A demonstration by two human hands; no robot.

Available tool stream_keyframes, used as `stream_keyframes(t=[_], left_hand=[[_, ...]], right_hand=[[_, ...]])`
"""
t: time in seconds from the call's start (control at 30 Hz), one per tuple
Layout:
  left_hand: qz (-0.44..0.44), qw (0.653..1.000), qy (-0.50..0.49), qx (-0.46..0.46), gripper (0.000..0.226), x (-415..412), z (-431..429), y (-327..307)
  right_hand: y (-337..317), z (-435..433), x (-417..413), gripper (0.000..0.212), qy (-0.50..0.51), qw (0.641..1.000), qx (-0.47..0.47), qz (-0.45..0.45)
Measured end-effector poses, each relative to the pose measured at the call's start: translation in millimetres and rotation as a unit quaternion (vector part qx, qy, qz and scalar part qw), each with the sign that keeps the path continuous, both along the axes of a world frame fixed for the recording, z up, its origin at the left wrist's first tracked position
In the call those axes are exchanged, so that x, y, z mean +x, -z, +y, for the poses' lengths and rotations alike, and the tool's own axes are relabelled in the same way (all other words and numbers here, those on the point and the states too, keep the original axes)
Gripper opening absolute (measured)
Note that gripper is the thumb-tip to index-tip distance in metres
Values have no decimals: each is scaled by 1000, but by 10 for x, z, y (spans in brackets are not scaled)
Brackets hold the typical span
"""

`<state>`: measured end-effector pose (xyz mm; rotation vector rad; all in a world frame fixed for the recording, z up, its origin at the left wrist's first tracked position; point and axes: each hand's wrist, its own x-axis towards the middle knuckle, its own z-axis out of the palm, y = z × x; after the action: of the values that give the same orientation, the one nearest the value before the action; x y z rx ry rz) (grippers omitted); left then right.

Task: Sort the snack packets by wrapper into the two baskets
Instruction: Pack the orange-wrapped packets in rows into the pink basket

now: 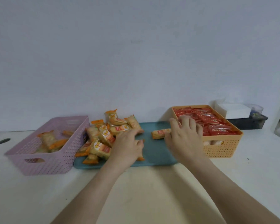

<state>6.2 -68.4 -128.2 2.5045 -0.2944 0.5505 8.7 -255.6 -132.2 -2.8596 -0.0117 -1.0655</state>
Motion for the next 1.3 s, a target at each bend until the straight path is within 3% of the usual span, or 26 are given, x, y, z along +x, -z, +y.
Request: stream_keyframes(t=[0.07, 0.13, 0.2, 0.3, 0.4, 0.47, 0.57, 0.63, 0.73, 0.87, 1.03, 1.13, 1.23, 1.27, 1.3], left_hand=[[3, 994, -85, 71, 52, 78, 286, 49], [76, 977, -166, 110, 75, 126, 595, 131], [145, 965, -191, 106, 92, 168, 792, 248], [179, 964, -166, 108, 95, 206, 866, 380], [113, 981, -149, 52, 75, 219, 794, 380], [90, 986, -130, -46, 63, 224, 743, 338], [83, 979, -82, -167, 42, 218, 662, 291], [51, 975, -72, -203, 35, 228, 653, 274], [16, 970, -73, -232, 38, 253, 710, 134], [-52, 967, -54, -242, 44, 275, 997, -312], [-54, 964, -62, -254, 33, 189, 1635, -826], [30, 967, -51, -249, 20, 103, 1982, -892], [192, 950, -72, -233, 29, 25, 2327, -787], [212, 947, -92, -225, 27, 10, 2420, -736], [203, 949, -121, -210, 21, -8, 2490, -693]], right_hand=[[-20, 228, -14, 46, -69, 990, 51, 116], [-10, 503, 51, 64, -139, 925, 180, 306], [2, 739, 119, 73, -174, 857, 239, 422], [15, 1003, 230, 70, -197, 833, 305, 417], [-18, 1135, 331, 63, -201, 794, 411, 401], [-43, 1150, 355, 50, -188, 733, 509, 411], [-49, 1110, 358, 29, -227, 597, 632, 438], [-44, 1102, 343, 26, -255, 550, 673, 424], [-152, 1171, 355, 21, -298, 525, 697, 387], [-549, 1467, 436, 36, -344, 514, 699, 359], [-974, 2145, 567, 38, -402, 507, 678, 350], [-946, 2616, 636, 48, -413, 518, 657, 359], [-802, 2912, 669, 102, -389, 514, 627, 437], [-763, 2951, 678, 111, -374, 505, 630, 457], [-755, 2954, 652, 105, -357, 505, 636, 461]])
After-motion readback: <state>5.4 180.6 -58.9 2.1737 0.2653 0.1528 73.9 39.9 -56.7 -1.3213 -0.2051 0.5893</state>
